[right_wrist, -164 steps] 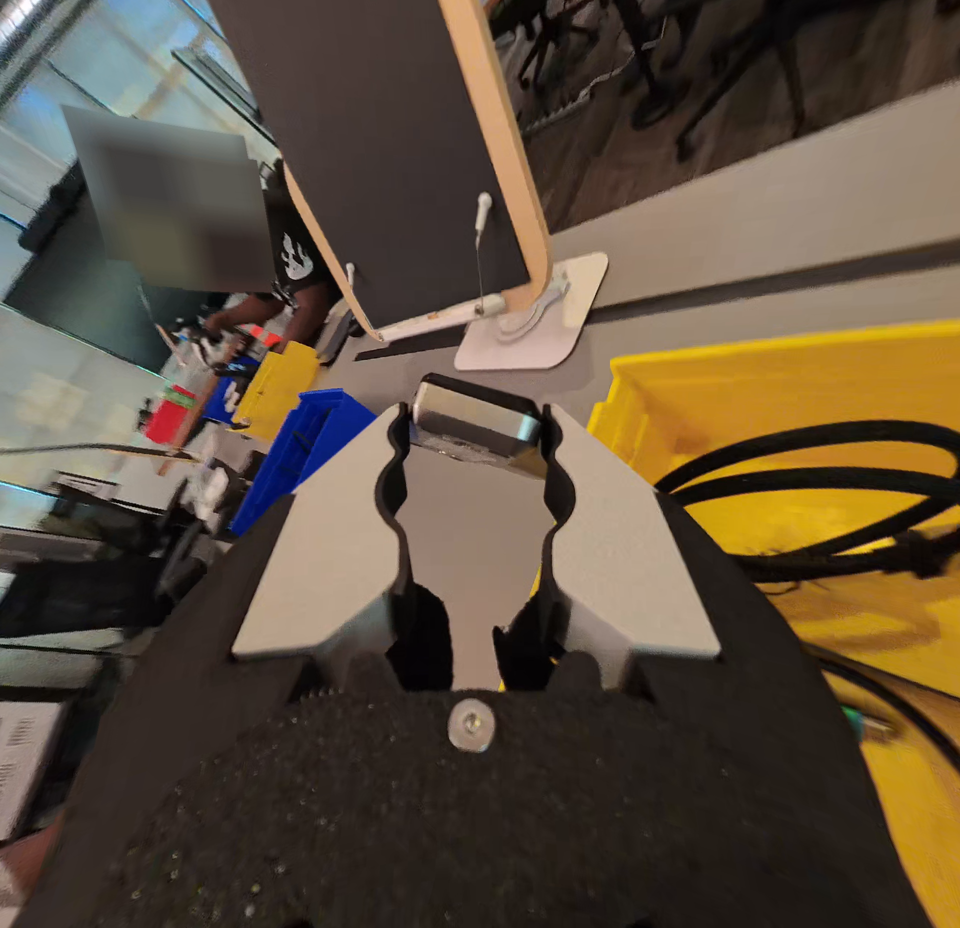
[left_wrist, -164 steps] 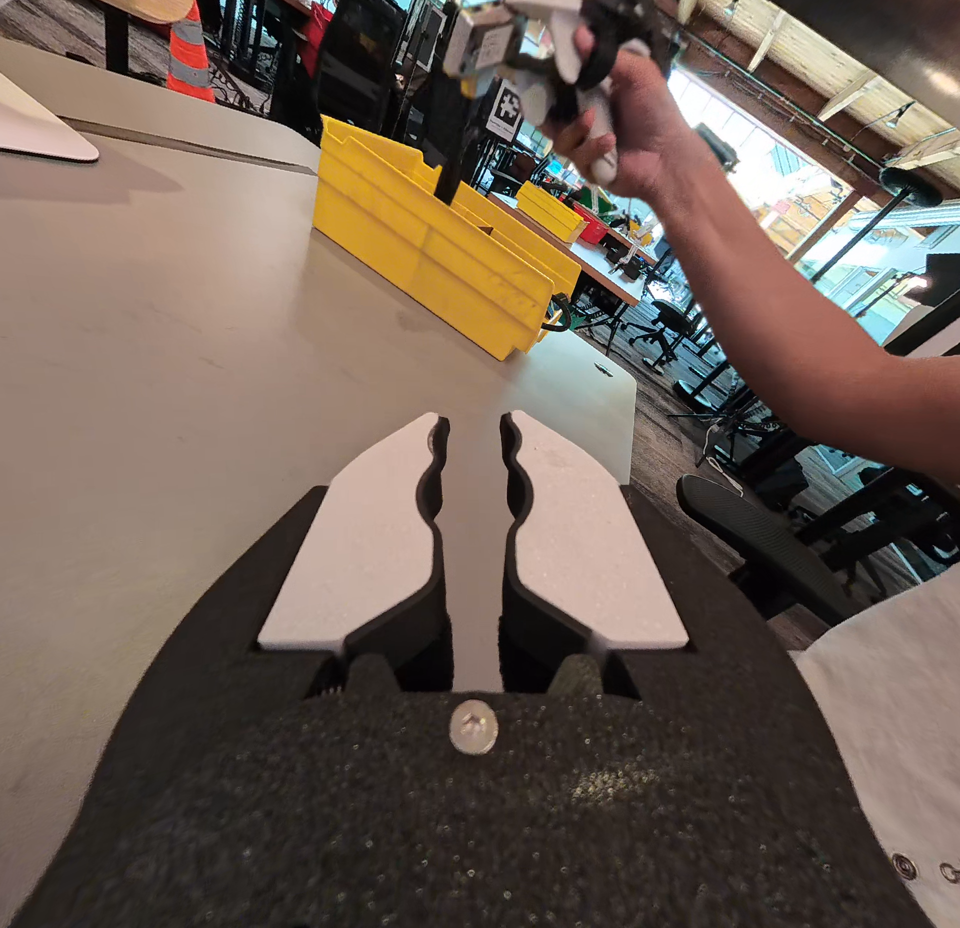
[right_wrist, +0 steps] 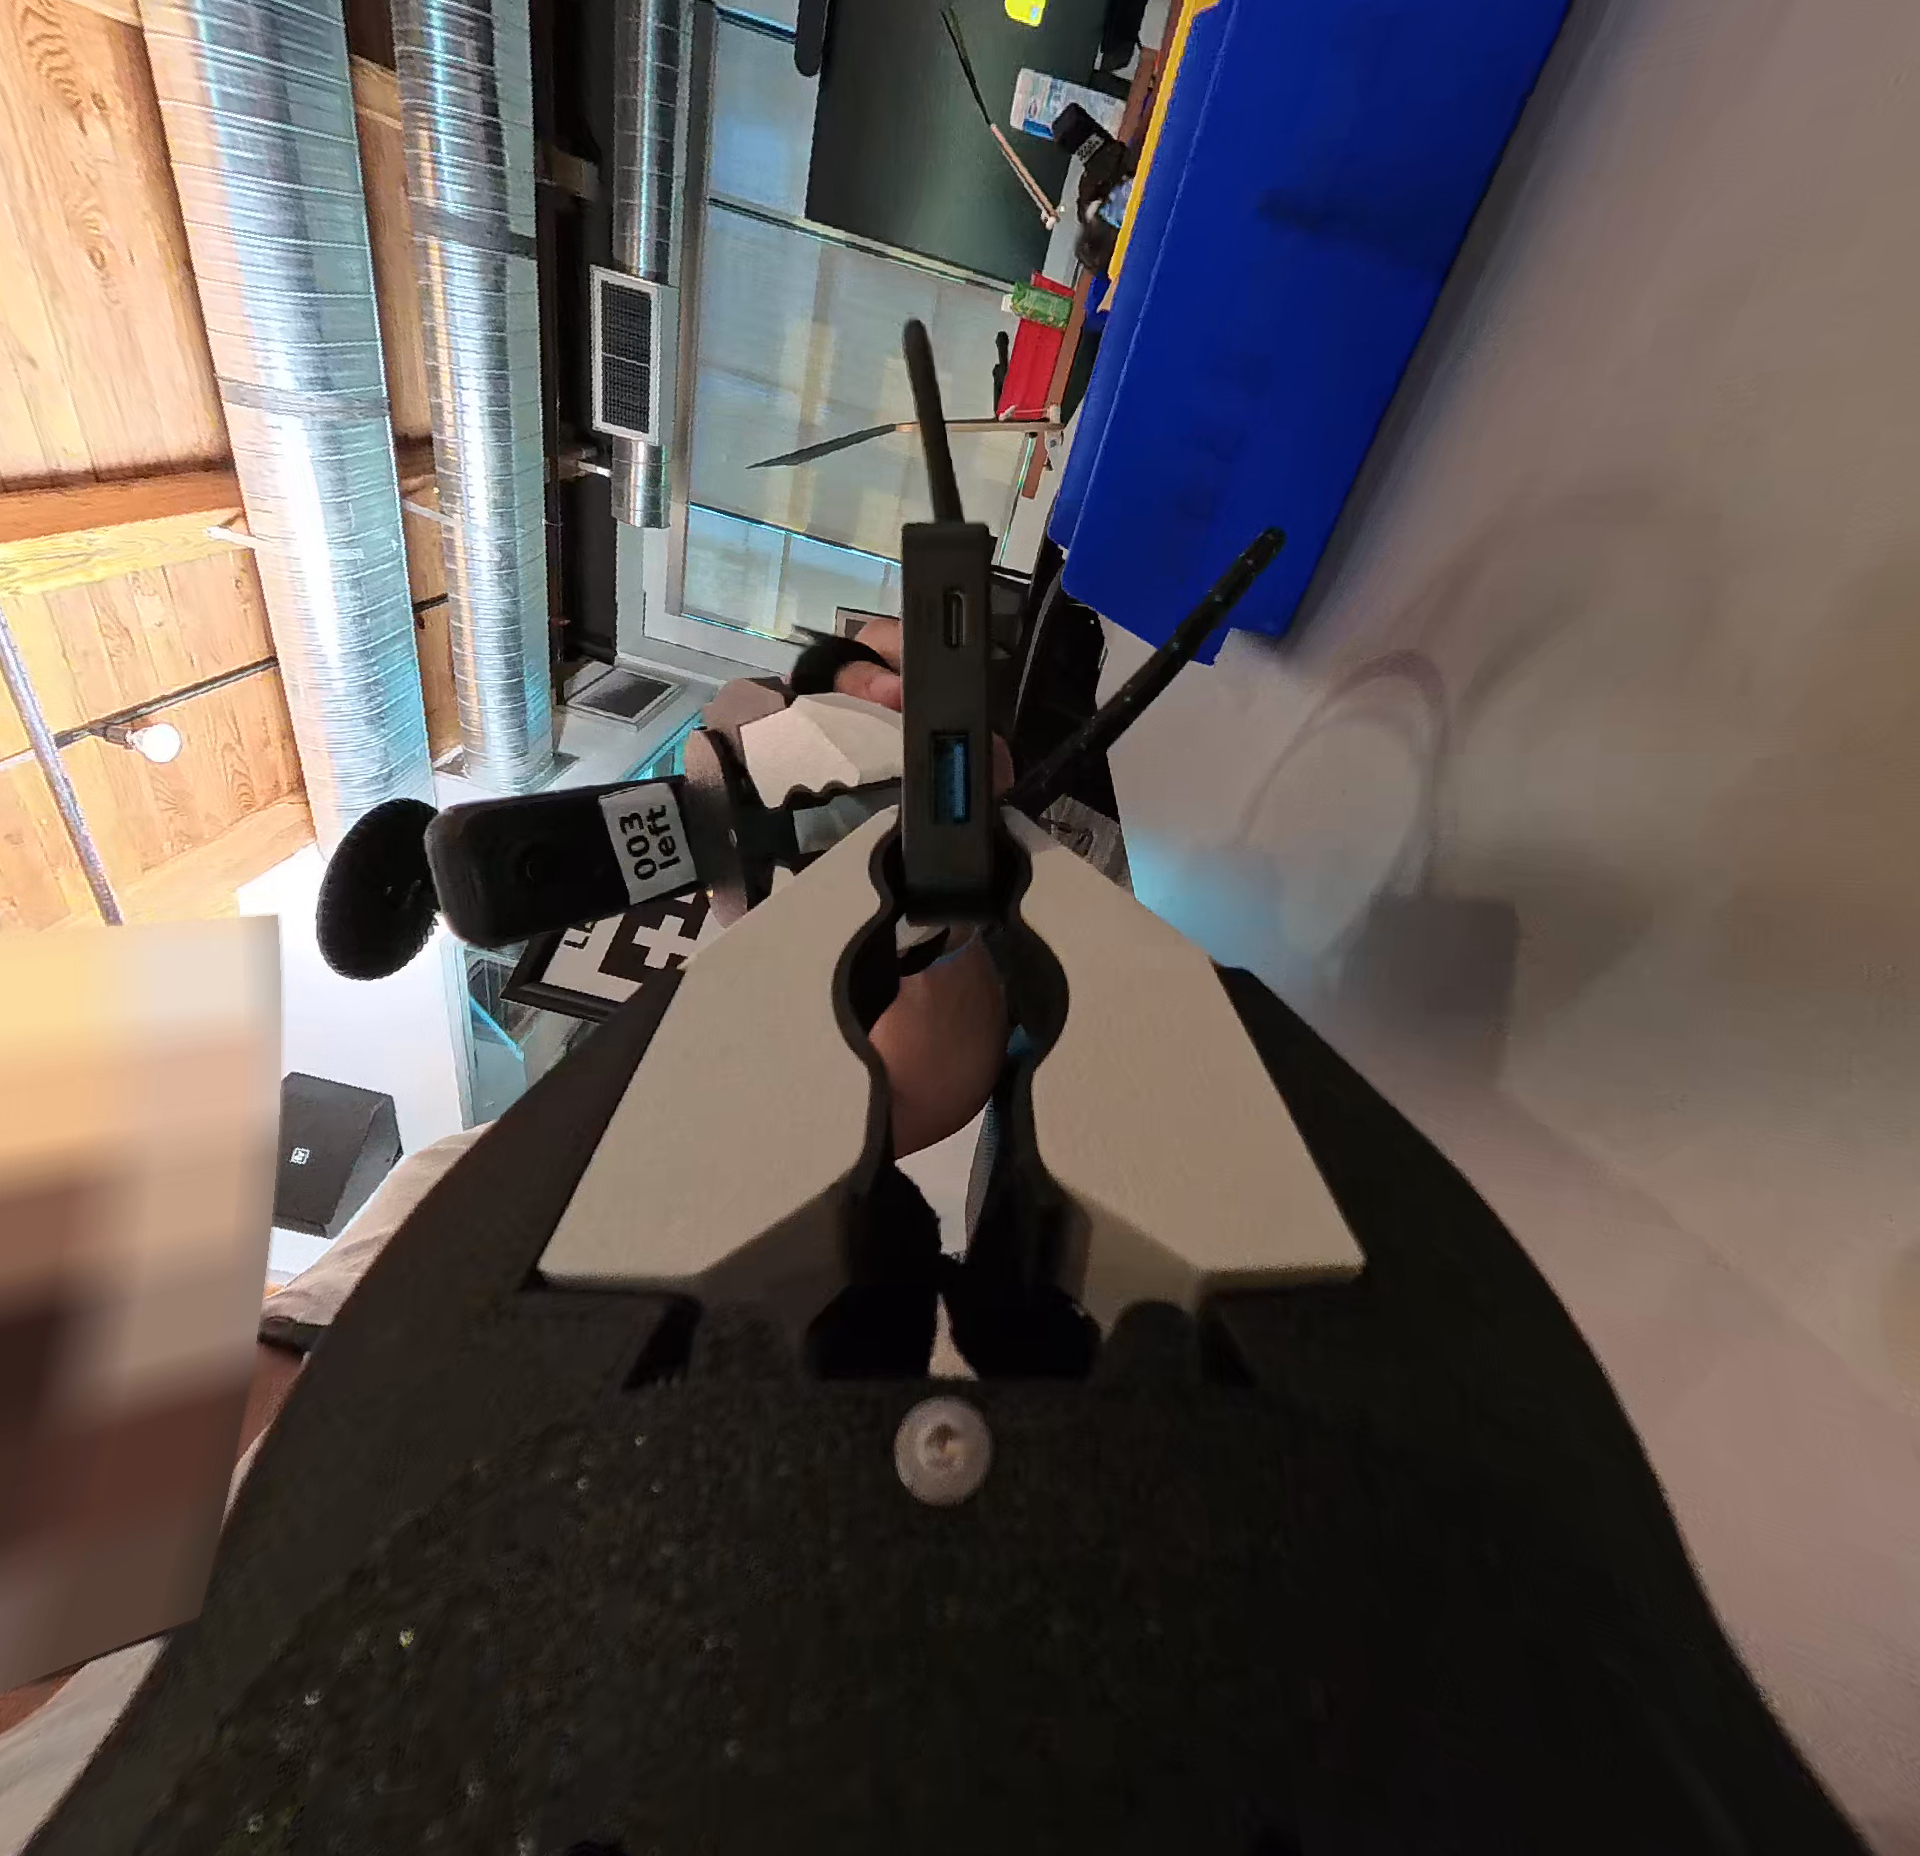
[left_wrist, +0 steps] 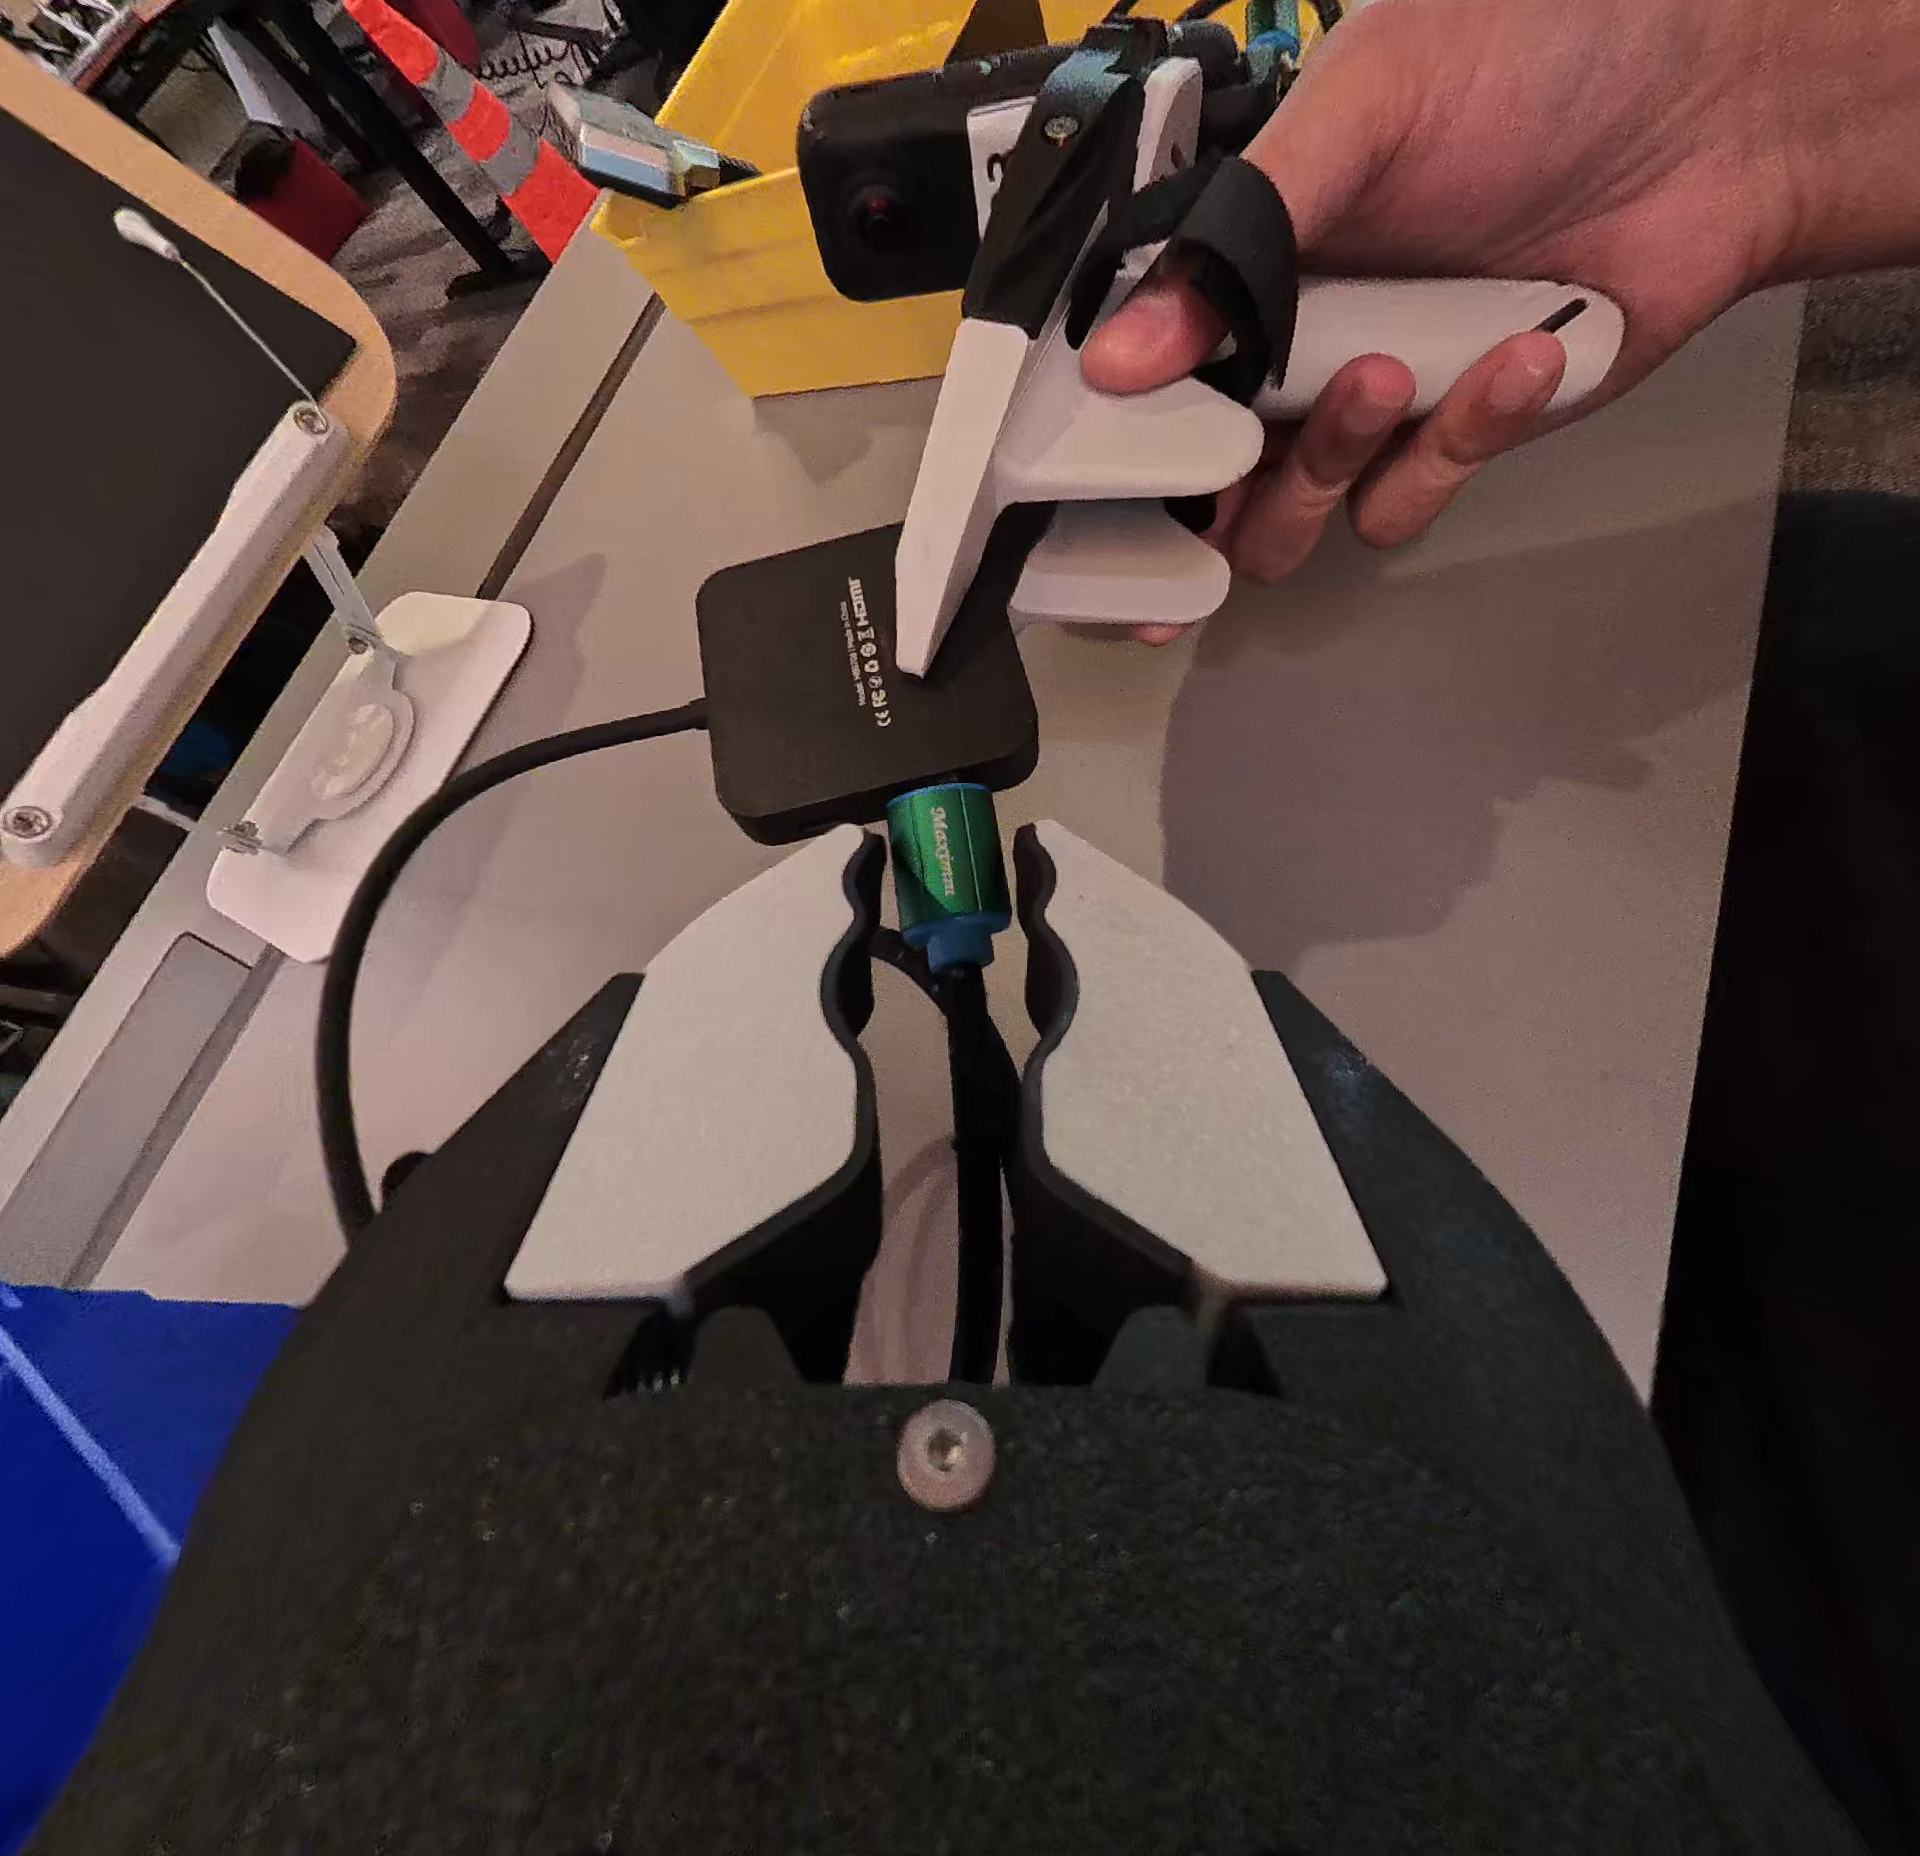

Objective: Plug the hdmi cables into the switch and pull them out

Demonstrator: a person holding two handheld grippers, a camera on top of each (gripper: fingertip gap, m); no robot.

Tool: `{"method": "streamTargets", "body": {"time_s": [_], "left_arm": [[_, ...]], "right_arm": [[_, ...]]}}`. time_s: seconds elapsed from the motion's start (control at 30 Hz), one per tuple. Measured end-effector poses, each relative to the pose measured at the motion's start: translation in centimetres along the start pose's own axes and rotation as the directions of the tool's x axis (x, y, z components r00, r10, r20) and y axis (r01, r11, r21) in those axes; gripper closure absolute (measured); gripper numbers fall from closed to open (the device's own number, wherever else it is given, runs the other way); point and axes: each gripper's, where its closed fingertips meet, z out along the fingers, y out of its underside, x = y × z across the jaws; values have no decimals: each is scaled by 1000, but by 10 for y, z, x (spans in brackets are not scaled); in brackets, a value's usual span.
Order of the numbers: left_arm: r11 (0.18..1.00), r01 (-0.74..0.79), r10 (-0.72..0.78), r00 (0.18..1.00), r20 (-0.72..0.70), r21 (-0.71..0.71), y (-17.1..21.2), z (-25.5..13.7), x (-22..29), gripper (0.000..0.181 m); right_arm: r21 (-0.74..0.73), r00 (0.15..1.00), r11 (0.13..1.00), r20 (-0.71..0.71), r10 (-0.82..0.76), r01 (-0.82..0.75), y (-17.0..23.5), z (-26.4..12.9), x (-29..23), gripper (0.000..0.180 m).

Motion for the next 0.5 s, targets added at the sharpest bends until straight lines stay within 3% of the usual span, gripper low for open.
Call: {"method": "streamTargets", "body": {"time_s": [0.27, 0.37, 0.43, 0.5], "left_arm": [[965, 261, -262, 960, -102, -16, 26, 3, 5, 159], [935, 353, -353, 930, -98, -18, 27, 0, -3, 160], [917, 399, -399, 914, -79, -8, 26, -1, -9, 160], [907, 420, -421, 906, -46, -21, 30, -1, -14, 160]], "right_arm": [[-3, 1000, 1000, -16, 20, -20, 6, 9, 12, 166], [54, 982, 982, -77, -174, 178, -1, 15, 7, 163], [71, 878, 892, -231, -420, 446, -10, 17, 4, 157], [-2, 623, 678, -393, -677, 735, -15, 18, -1, 138]]}}
